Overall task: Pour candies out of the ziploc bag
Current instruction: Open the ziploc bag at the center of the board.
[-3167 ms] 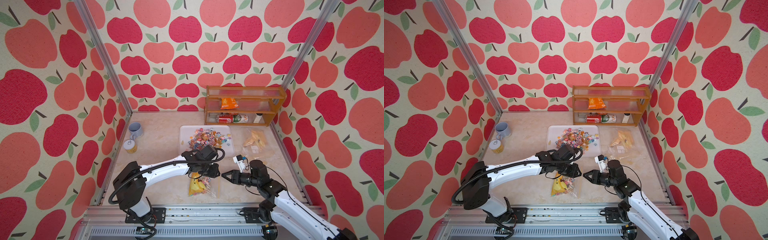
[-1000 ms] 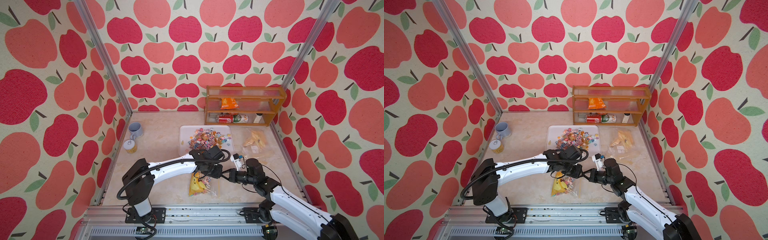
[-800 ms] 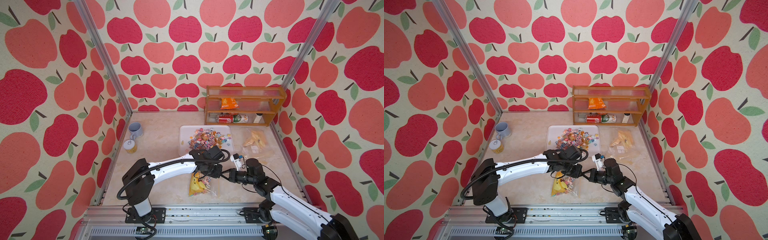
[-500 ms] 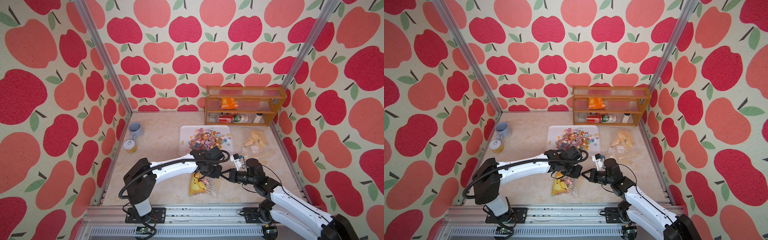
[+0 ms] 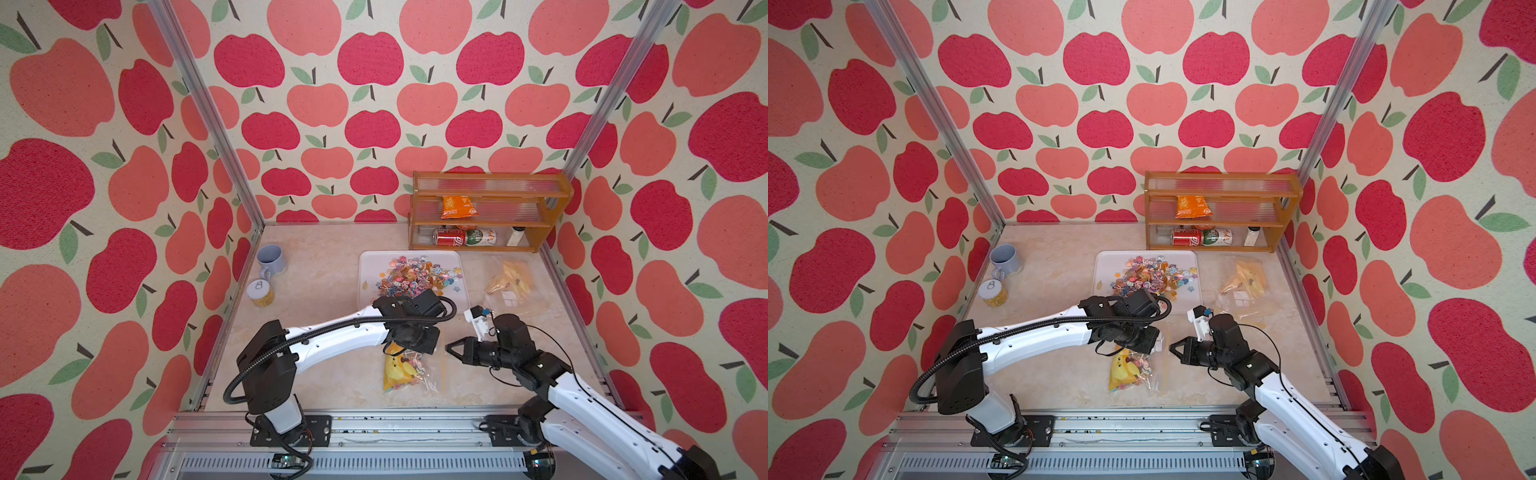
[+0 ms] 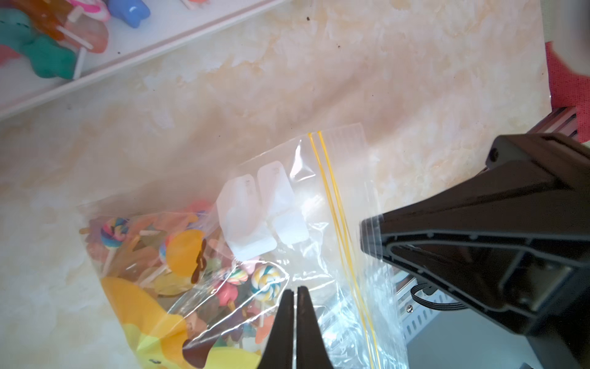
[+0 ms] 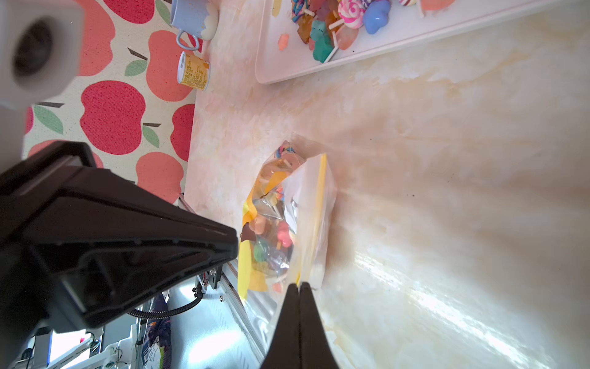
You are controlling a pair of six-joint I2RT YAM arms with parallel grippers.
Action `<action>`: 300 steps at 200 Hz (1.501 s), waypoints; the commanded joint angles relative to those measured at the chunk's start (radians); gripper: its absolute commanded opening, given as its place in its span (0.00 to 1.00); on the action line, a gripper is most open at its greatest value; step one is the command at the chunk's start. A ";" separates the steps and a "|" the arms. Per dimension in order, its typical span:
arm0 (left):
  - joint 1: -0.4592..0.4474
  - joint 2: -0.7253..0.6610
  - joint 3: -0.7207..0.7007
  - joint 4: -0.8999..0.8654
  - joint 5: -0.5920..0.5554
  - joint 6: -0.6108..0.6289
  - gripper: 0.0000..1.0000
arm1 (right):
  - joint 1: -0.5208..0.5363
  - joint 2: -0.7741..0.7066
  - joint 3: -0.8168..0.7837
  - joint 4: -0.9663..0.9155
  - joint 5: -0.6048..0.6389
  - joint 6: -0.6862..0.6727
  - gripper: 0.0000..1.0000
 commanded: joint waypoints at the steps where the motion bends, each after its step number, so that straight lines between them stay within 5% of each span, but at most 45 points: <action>1: 0.003 -0.047 0.003 -0.060 -0.050 0.010 0.00 | 0.008 0.001 -0.003 -0.045 0.028 -0.037 0.00; 51: 0.001 -0.029 0.041 -0.046 0.031 0.030 0.00 | 0.008 0.004 0.021 -0.082 0.047 -0.056 0.00; 74: -0.054 0.041 0.114 -0.049 0.043 0.051 0.41 | 0.007 0.005 0.012 -0.049 0.023 -0.043 0.00; 87: -0.075 0.074 0.142 -0.047 0.050 0.059 0.47 | 0.008 0.003 0.000 -0.014 0.008 -0.024 0.00; 126: -0.094 0.111 0.133 -0.008 0.095 0.054 0.50 | 0.007 0.004 0.003 0.010 0.003 -0.010 0.00; 222: -0.105 0.164 0.126 -0.045 -0.007 0.032 0.44 | 0.008 -0.019 0.011 0.025 -0.029 0.004 0.00; 300: -0.093 0.090 0.076 0.016 0.032 0.018 0.43 | 0.008 -0.007 -0.004 0.043 -0.034 0.009 0.00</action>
